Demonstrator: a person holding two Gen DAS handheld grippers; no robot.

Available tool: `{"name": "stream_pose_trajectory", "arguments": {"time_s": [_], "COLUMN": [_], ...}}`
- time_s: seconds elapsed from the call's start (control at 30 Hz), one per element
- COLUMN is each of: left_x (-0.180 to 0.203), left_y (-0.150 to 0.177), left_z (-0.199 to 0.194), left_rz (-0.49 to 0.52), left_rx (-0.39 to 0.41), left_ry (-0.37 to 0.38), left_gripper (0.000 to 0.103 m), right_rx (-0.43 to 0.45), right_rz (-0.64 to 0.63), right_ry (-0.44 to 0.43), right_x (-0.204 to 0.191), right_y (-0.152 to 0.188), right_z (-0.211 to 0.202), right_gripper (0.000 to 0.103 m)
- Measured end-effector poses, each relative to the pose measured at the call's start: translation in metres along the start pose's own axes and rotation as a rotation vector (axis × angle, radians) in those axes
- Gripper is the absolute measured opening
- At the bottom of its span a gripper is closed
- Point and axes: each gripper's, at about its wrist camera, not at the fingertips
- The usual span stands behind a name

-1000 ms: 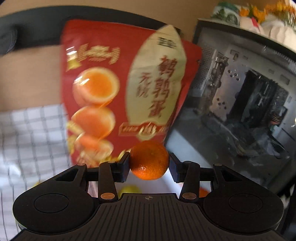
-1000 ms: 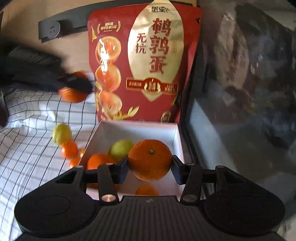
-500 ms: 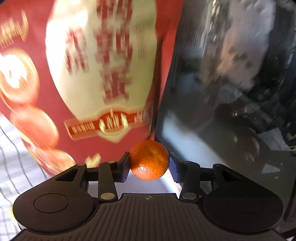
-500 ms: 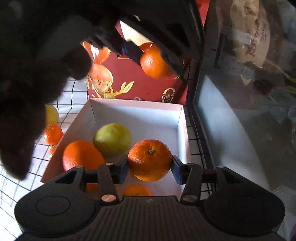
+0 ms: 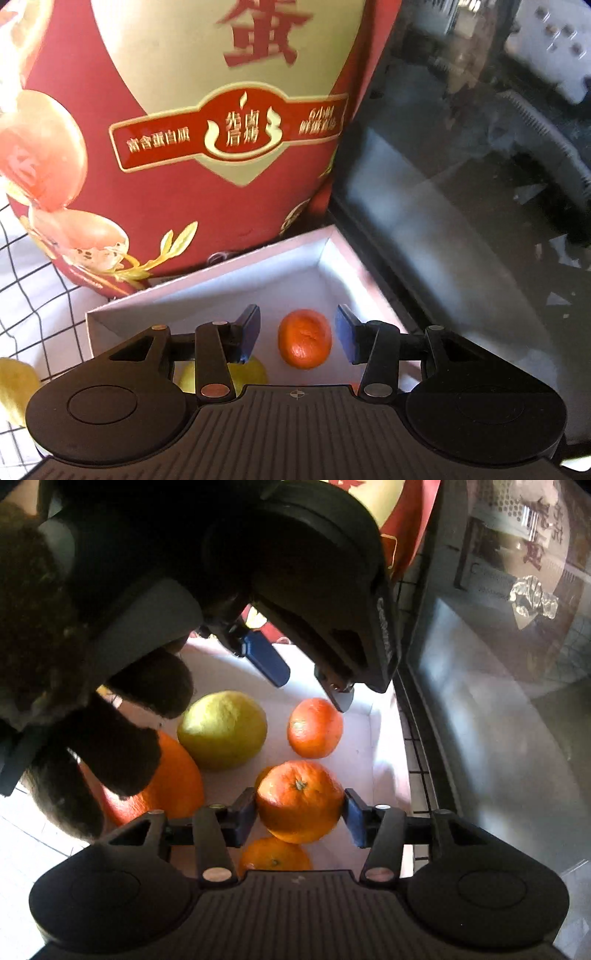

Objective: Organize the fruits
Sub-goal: 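Drop the mandarins into the pink box with both tools, then grasp another mandarin on the cloth with the right tool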

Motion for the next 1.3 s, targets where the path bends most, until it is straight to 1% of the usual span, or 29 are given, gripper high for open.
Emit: {"name": "stream_pose_trajectory", "arguments": {"time_s": [0.03, 0.13, 0.17, 0.2, 0.27, 0.37, 0.43, 0.47, 0.53, 0.57, 0.6, 0.63, 0.7, 0.8, 0.9, 0.97, 1.03, 1.13, 1.17, 1.3], "left_x": [-0.001, -0.001, -0.002, -0.004, -0.012, -0.029, -0.051, -0.062, -0.089, -0.104, -0.117, -0.127, -0.141, -0.153, -0.155, -0.152, -0.146, -0.140, -0.139, -0.138], "left_y": [0.001, 0.007, 0.012, 0.020, 0.040, 0.084, 0.124, 0.145, 0.180, 0.200, 0.219, 0.239, 0.271, 0.308, 0.330, 0.340, 0.347, 0.351, 0.351, 0.353], "left_z": [-0.008, -0.042, -0.053, -0.064, -0.083, -0.114, -0.137, -0.145, -0.156, -0.157, -0.160, -0.164, -0.176, -0.197, -0.201, -0.199, -0.197, -0.190, -0.189, -0.188], "left_rz": [-0.002, -0.021, -0.024, -0.032, -0.061, -0.132, -0.202, -0.249, -0.352, -0.420, -0.479, -0.517, -0.547, -0.576, -0.582, -0.577, -0.573, -0.562, -0.554, -0.541], "left_rx": [0.041, 0.238, 0.285, 0.317, 0.348, 0.385, 0.386, 0.369, 0.305, 0.258, 0.222, 0.200, 0.189, 0.207, 0.208, 0.206, 0.200, 0.203, 0.205, 0.205], "left_ry": [0.005, -0.050, -0.060, -0.062, -0.060, -0.061, -0.099, -0.123, -0.135, -0.128, -0.126, -0.134, -0.176, -0.217, -0.233, -0.218, -0.187, -0.142, -0.130, -0.108], "left_gripper": [0.050, 0.049, 0.049, 0.049, 0.049, 0.049, 0.049, 0.049, 0.049, 0.049, 0.049, 0.049, 0.049, 0.049, 0.049, 0.049, 0.049, 0.049, 0.049, 0.049], "right_rx": [0.006, 0.024, 0.029, 0.042, 0.060, 0.081, 0.097, 0.106, 0.122, 0.127, 0.124, 0.114, 0.081, 0.033, -0.041, -0.107, -0.168, -0.233, -0.241, -0.259], "right_rz": [0.000, 0.010, 0.017, 0.025, 0.037, 0.045, 0.037, 0.026, -0.003, -0.022, -0.042, -0.057, -0.089, -0.197, -0.287, -0.317, -0.386, -0.482, -0.498, -0.485], "right_ry": [0.005, 0.015, 0.013, 0.020, 0.023, 0.036, 0.041, 0.040, 0.031, 0.023, 0.009, -0.007, -0.037, -0.073, -0.102, -0.104, -0.063, 0.033, 0.066, 0.102], "right_x": [-0.001, -0.001, -0.001, -0.001, 0.000, -0.005, -0.010, -0.015, -0.029, -0.038, -0.049, -0.059, -0.082, -0.122, -0.161, -0.180, -0.196, -0.209, -0.210, -0.210], "right_y": [-0.001, 0.002, 0.003, 0.004, 0.003, 0.006, 0.004, 0.003, -0.001, -0.004, -0.006, -0.009, -0.011, -0.011, -0.014, -0.020, -0.020, -0.017, -0.016, -0.024], "right_z": [-0.002, -0.011, -0.016, -0.022, -0.035, -0.050, -0.057, -0.061, -0.067, -0.068, -0.069, -0.069, -0.066, -0.058, -0.042, -0.022, 0.002, 0.031, 0.038, 0.051], "right_gripper": [0.061, 0.062, 0.064, 0.064, 0.064, 0.064, 0.064, 0.064, 0.064, 0.064, 0.064, 0.064, 0.064, 0.062, 0.062, 0.061, 0.053, 0.049, 0.048, 0.047]}}
Point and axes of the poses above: each gripper's, at about its wrist camera, not at the fingertips, and z roughly the way its jaws point, x to its right, y to its underside, and after that the axes turned 13 degrees about z, right-handed
